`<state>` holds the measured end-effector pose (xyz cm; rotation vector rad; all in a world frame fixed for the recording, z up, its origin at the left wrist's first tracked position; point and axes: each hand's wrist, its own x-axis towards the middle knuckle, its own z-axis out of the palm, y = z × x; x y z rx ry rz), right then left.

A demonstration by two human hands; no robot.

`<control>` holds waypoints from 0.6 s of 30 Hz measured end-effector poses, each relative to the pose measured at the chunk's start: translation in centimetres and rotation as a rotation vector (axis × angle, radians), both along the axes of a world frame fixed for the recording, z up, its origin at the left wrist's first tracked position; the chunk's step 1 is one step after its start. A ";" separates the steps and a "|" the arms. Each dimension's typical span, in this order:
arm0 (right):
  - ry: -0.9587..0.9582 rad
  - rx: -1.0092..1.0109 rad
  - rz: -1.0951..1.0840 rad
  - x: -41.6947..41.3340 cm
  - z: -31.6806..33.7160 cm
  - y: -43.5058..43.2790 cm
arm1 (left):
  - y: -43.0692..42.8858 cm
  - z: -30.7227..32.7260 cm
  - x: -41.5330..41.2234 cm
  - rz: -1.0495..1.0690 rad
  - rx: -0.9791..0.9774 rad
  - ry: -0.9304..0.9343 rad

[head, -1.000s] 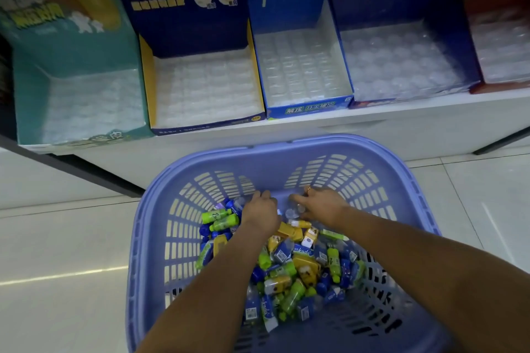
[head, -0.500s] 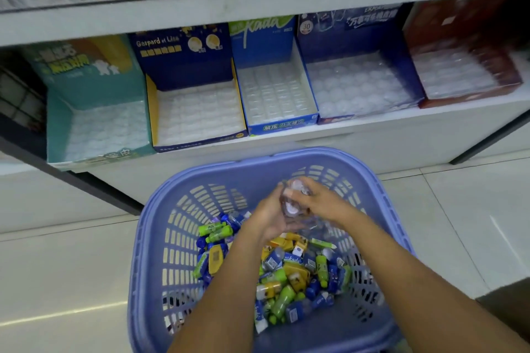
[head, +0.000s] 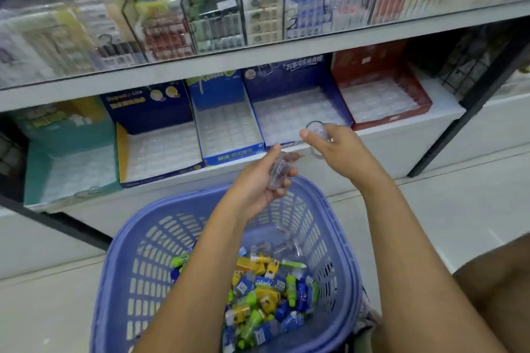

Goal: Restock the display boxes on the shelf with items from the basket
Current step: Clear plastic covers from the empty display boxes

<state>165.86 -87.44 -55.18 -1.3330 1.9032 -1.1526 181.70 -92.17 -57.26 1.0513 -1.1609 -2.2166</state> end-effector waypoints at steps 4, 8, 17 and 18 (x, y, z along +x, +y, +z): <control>-0.111 -0.162 -0.202 -3.5 0.7 -0.2 | 0.0 2.7 -3.8 0.011 -0.006 0.035; -0.066 -0.263 -0.353 -7.8 1.3 -2.0 | -0.5 4.5 -7.7 0.011 -0.024 0.057; 0.114 -0.200 -0.365 -16.6 0.5 -8.8 | -2.8 3.4 -12.0 0.144 -0.131 -0.044; 0.127 -0.189 -0.358 -17.0 0.1 -9.4 | -3.0 3.1 -12.1 0.144 -0.158 -0.065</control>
